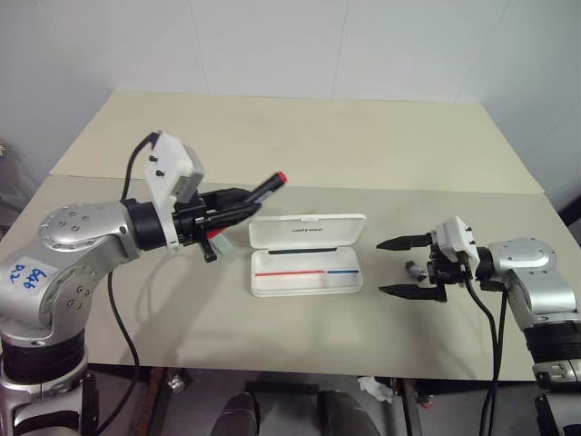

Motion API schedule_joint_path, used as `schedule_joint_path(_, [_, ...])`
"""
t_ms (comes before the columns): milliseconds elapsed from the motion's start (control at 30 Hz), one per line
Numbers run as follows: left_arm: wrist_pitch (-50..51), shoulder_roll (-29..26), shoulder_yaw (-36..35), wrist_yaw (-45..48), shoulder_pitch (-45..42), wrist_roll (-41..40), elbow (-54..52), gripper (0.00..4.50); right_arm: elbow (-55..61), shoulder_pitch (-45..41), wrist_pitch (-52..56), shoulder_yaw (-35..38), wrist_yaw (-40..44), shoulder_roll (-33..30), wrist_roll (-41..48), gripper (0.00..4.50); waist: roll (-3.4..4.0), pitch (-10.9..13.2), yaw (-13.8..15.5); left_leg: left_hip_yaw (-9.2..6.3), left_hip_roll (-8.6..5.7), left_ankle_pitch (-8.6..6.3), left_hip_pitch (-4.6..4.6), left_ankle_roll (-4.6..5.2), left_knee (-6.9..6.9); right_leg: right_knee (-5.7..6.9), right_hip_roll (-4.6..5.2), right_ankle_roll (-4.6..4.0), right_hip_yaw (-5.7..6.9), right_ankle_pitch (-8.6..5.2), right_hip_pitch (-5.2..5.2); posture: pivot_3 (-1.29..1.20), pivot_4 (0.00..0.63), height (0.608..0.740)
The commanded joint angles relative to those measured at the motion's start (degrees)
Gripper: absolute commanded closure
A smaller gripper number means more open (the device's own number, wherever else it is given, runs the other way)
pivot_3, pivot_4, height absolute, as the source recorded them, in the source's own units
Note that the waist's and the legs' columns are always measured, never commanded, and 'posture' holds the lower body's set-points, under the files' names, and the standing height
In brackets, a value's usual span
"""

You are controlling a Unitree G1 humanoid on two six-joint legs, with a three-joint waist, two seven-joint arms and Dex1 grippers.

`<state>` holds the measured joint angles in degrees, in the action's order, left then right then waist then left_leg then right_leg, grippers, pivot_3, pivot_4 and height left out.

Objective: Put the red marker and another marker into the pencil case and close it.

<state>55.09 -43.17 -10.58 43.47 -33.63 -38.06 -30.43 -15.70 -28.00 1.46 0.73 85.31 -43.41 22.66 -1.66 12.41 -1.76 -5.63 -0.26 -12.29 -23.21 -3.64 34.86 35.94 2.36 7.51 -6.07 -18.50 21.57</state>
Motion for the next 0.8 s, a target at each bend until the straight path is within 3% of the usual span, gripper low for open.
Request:
schedule_joint_path(33, [-7.0,-3.7,7.7,9.7,-1.6,2.7,3.4,3.92,1.8,0.2,-0.5,1.1,-0.6,-0.4,0.3,0.00,0.00,0.0,-0.1,0.00,0.02,-0.01,0.00,-0.01,-0.03,-0.03,0.00,0.00,0.00,0.00,0.01,0.00,0.150,0.740])
schedule_joint_path(133, [-13.7,-4.6,16.2,16.9,-3.2,7.0,7.6,3.92,2.4,1.2,-0.9,1.6,-1.9,-0.3,0.1,0.00,0.03,0.0,0.0,0.02,0.03,-0.01,0.02,-0.02,-0.21,-0.04,-0.01,-0.05,0.00,-0.03,0.06,0.00,0.150,0.740])
schedule_joint_path(333, [-22.9,0.8,25.9,20.0,-9.0,16.4,19.8,3.92,6.4,4.7,-0.3,2.7,-5.5,0.0,0.6,0.00,0.04,0.0,0.2,0.00,0.01,-0.01,-0.02,-0.01,-0.27,-0.03,0.01,-0.09,0.02,-0.09,0.10,0.00,0.150,0.740])
schedule_joint_path(800, [-31.9,13.3,30.7,20.5,-17.5,26.7,37.8,3.92,12.4,10.7,1.2,4.9,-10.1,-0.5,1.3,0.00,0.04,0.0,0.0,-0.01,-0.01,-0.02,-0.03,0.03,-0.11,0.07,0.01,0.03,-0.01,-0.08,0.08,0.00,0.150,0.740])
